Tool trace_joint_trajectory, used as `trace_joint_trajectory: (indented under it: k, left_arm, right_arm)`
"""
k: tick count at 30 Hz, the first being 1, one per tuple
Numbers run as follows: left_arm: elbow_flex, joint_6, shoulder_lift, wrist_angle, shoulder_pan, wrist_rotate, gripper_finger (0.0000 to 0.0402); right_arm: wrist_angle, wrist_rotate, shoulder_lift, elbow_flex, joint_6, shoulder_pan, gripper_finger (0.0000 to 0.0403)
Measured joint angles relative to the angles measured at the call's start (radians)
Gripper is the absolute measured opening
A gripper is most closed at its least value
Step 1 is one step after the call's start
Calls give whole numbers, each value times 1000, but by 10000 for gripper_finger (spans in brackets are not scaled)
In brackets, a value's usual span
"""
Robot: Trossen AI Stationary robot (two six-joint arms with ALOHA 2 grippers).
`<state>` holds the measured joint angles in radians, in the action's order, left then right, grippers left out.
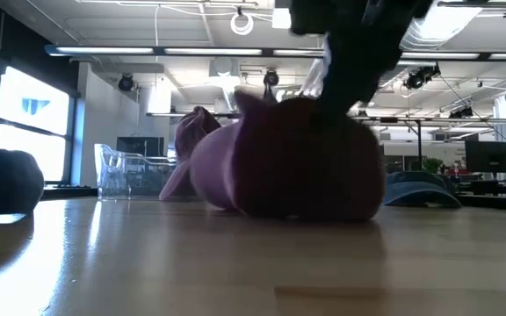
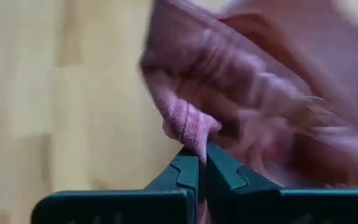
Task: Pick & Place hat
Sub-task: Put the red cap into the top transparent bin
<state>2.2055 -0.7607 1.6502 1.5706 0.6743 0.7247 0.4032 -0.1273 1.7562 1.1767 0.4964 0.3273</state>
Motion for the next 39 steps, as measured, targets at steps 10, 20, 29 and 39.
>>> trace_joint_trajectory:
  k: [10,20,29,39]
  left_arm:
    - [-209,-263,6,1,3,-199,1]
    - [-472,-665,-30,-72,62,-171,1]
    - [-719,-605,-75,-346,-98,-364,1]
    - [-1003,-601,-173,-609,-272,-491,1]
  right_arm:
    - [-281,516,114,41,27,-104,143]
    - [199,356,3,215,-65,-194,218]
    - [200,430,146,214,-172,-285,196]
    - [215,424,193,216,-296,-235,36]
